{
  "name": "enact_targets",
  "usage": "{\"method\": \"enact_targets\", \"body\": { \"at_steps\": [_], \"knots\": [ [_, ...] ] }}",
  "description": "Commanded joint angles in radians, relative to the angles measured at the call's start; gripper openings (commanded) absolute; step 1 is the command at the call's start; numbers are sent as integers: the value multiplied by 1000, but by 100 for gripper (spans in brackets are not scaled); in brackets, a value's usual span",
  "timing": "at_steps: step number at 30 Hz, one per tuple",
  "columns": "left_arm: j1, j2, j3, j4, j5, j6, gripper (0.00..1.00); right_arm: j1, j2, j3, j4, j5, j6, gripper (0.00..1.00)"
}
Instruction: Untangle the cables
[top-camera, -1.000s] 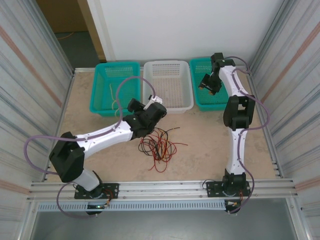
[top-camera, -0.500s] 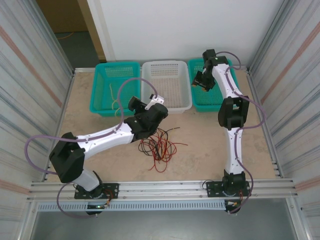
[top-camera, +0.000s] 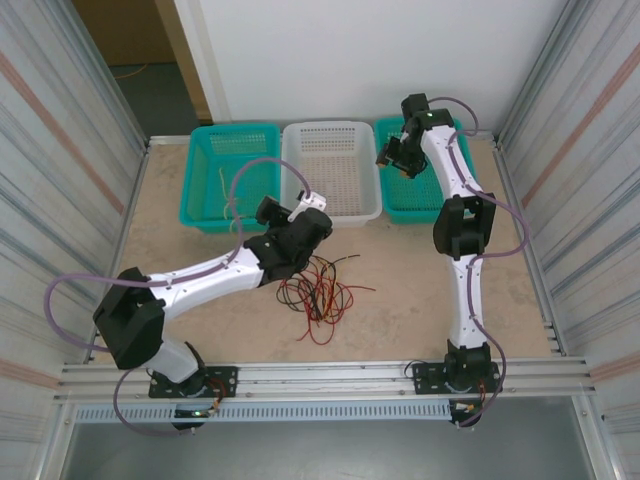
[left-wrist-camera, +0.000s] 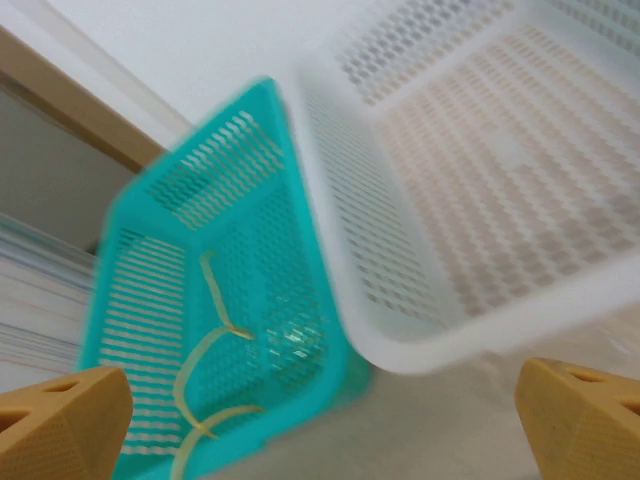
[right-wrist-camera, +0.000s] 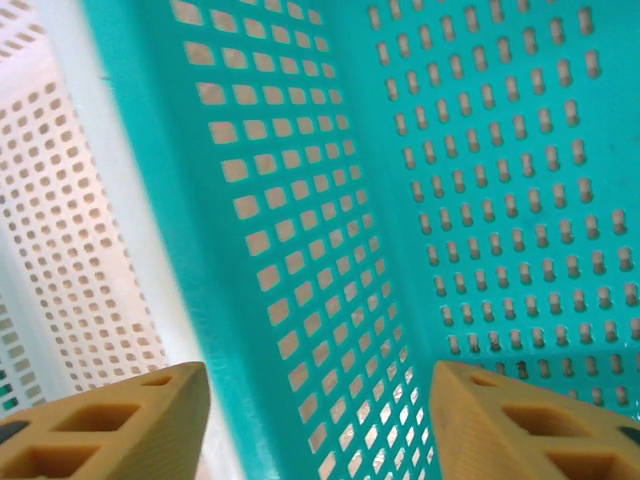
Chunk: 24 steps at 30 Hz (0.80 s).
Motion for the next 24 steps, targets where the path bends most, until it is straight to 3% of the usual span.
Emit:
{"method": "enact_targets", "body": {
  "at_steps": [1,3,5,6,9,12,17,19,24],
  "knots": [
    [116,-100,50,-174,359,-256,99,3,-100,29,-25,51,1,64],
    [287,-162,-11,-122,795,-415,97,6,-157,21,-34,64,7,65],
    [421,-183,-76,-25,1090,-541,95,17,-213,-4,-37,73,5,65],
    [467,-182,-91,-2,1174,-579,94,26,-246,-24,-37,85,2,65],
    [552,-169,-74,-31,1285,-593,94,65,-348,-88,-37,122,-5,66],
    [592,-170,-29,-124,1274,-565,92,121,-466,-194,-18,153,-5,67],
    [572,-199,18,-239,1177,-521,90,265,-696,-492,98,196,19,70],
    [522,-216,20,-252,1141,-514,89,326,-782,-641,160,206,45,71],
    [298,-225,22,-308,908,-454,89,460,-949,-947,247,276,110,72]
  ]
}}
